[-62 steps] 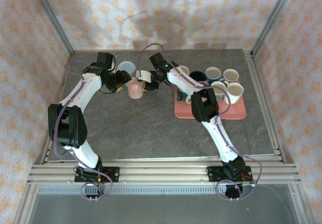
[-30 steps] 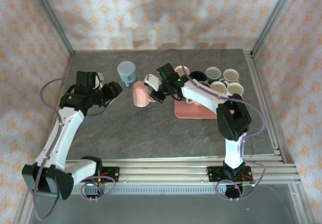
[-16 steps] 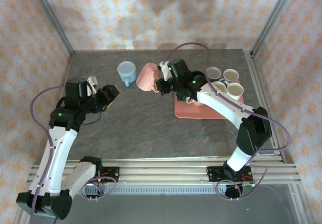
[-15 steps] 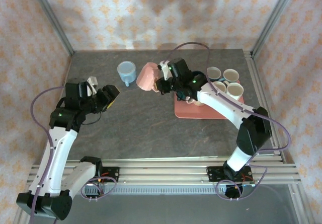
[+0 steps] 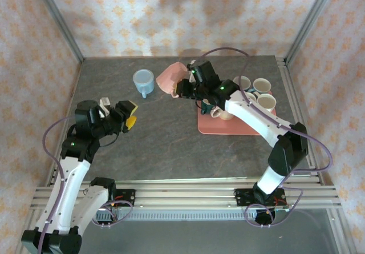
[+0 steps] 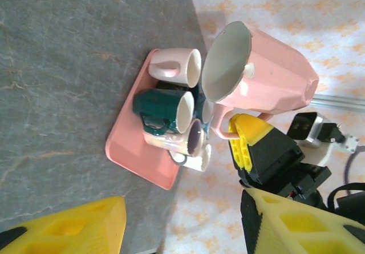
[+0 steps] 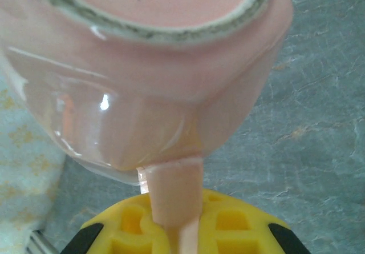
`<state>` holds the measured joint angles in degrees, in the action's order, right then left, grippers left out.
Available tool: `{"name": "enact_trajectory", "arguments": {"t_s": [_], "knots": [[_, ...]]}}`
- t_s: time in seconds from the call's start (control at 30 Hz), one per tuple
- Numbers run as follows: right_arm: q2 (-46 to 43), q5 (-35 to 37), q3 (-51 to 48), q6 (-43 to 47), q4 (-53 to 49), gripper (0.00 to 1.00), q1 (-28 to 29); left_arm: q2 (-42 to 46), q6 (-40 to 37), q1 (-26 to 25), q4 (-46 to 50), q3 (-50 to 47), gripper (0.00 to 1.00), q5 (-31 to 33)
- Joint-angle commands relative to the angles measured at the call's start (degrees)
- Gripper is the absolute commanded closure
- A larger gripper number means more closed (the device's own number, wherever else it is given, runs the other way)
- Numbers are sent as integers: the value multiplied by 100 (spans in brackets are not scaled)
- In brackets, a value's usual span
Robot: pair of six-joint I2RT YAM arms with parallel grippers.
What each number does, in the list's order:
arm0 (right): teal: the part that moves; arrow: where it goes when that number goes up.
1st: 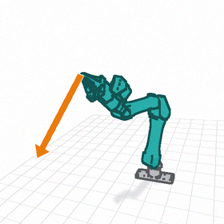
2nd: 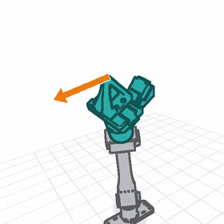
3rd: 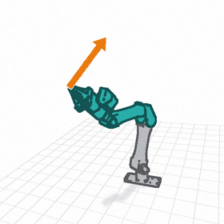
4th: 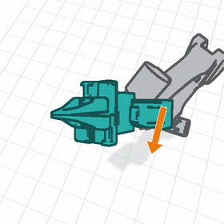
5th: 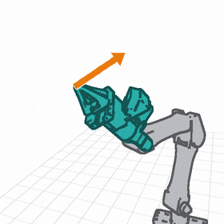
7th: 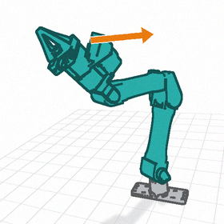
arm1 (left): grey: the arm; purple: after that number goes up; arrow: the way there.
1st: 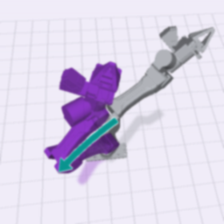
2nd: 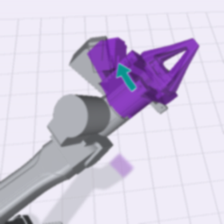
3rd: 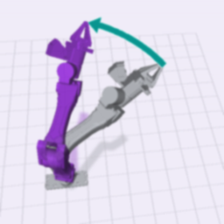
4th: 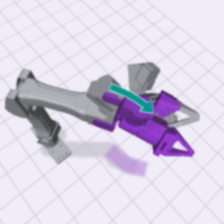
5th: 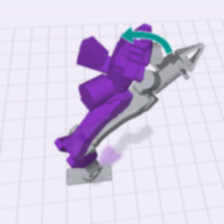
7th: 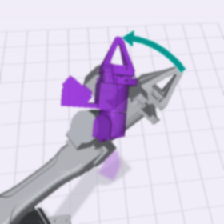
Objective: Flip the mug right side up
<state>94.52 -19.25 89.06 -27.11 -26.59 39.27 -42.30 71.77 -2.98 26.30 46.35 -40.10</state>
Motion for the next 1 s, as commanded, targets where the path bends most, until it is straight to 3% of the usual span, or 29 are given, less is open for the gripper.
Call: {"name": "enact_trajectory", "arguments": {"t_s": [0.0, 0.23, 0.5, 0.67, 0.8, 0.97], "knots": [[-27, 84, 505, -772, 393, 100, 124, 296, 756, 17, -284, -212, 44, -46], [71, 97, 610, -1531, 578, 100, 313, 849, 1137, 17, -380, -376, 43, 241], [52, -59, 715, -2191, 638, 100, 336, 258, 58, 17, -216, -50, 43, 127], [-106, -145, 379, -3001, 1228, 100, 336, -123, -337, 18, -99, 518, 43, 90], [-313, -54, 56, -3576, 1749, 100, 345, -126, 246, -13, -356, 464, 43, 43], [-561, 74, -382, -3943, 2406, 100, 388, 92, 1560, -421, -1257, -21, 44, 400]]}}
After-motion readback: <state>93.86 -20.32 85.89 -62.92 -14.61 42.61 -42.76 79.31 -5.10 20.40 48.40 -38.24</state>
